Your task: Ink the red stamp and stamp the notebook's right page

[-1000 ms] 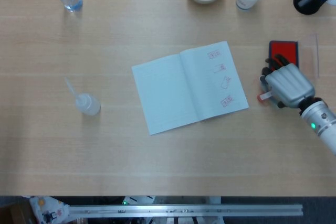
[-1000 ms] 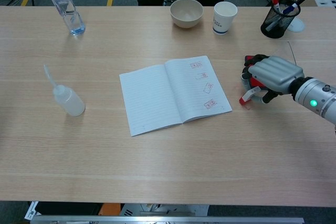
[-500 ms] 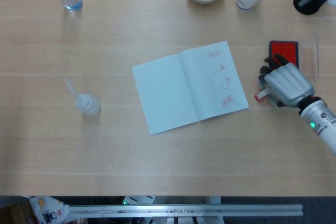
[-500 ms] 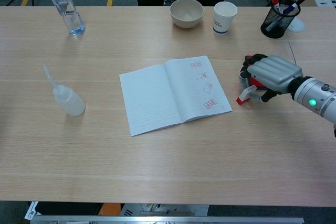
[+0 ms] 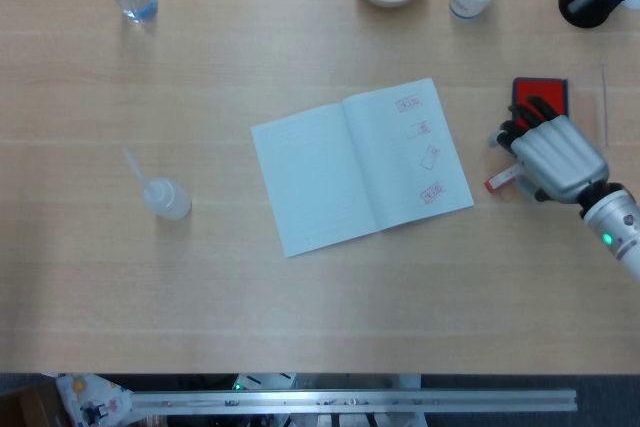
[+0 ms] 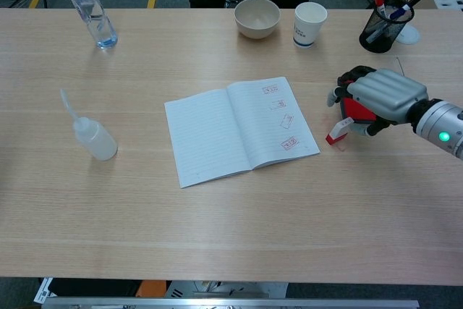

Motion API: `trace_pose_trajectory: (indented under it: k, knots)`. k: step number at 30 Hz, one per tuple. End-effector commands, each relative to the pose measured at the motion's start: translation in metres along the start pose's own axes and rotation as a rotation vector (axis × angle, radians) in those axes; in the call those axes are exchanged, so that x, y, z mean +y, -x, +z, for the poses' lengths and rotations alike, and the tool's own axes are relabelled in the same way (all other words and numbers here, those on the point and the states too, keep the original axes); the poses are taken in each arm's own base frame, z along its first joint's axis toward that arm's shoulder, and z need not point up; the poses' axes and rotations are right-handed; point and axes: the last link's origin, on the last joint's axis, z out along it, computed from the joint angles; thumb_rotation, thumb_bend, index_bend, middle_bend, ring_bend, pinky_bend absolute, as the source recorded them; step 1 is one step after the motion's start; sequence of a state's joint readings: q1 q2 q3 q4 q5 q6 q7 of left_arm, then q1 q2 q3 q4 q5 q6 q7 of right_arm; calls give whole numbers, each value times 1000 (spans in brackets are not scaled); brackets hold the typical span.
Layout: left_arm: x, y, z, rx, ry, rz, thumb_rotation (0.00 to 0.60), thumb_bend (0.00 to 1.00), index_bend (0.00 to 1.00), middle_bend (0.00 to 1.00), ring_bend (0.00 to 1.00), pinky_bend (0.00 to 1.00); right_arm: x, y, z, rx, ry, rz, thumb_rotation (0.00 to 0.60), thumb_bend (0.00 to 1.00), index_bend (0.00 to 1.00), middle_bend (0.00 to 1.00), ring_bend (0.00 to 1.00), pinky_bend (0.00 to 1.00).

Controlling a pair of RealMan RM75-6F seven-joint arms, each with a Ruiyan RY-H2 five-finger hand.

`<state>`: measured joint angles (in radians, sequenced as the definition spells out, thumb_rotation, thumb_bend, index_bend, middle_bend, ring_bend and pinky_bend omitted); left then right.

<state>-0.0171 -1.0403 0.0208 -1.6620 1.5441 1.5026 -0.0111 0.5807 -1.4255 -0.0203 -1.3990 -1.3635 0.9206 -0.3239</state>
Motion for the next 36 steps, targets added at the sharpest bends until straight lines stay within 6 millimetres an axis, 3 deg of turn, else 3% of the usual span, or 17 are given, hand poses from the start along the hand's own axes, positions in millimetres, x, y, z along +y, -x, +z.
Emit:
trace_pose_trajectory:
  k: [1,7,13,25,30,36]
  knots:
    - [0,-1,1,5,-1,-1,600,340,163,123,105,86,4,-14,-10,42,5,12,600,302,304,311,112,84]
    - [1,-2,6,27,0,-6,600,340,163,123,105,87,17,-37,-40,136,52,24,600,303,304,319,117,84]
    - [2,-3,12,44,5,-12,600,340,163,124,106,86,43,-53,-79,220,186,14,600,327,342,360,160,117]
    - [12,-3,20,81,38,-23,600,340,163,124,106,86,79,-57,-148,321,413,28,600,340,417,376,174,160]
    - [17,-4,19,104,51,-29,600,340,163,124,106,87,83,-57,-165,350,451,38,600,340,423,380,174,160]
    - [17,-3,18,106,43,-32,600,340,163,124,106,86,82,-59,-170,365,454,44,600,339,423,380,174,160]
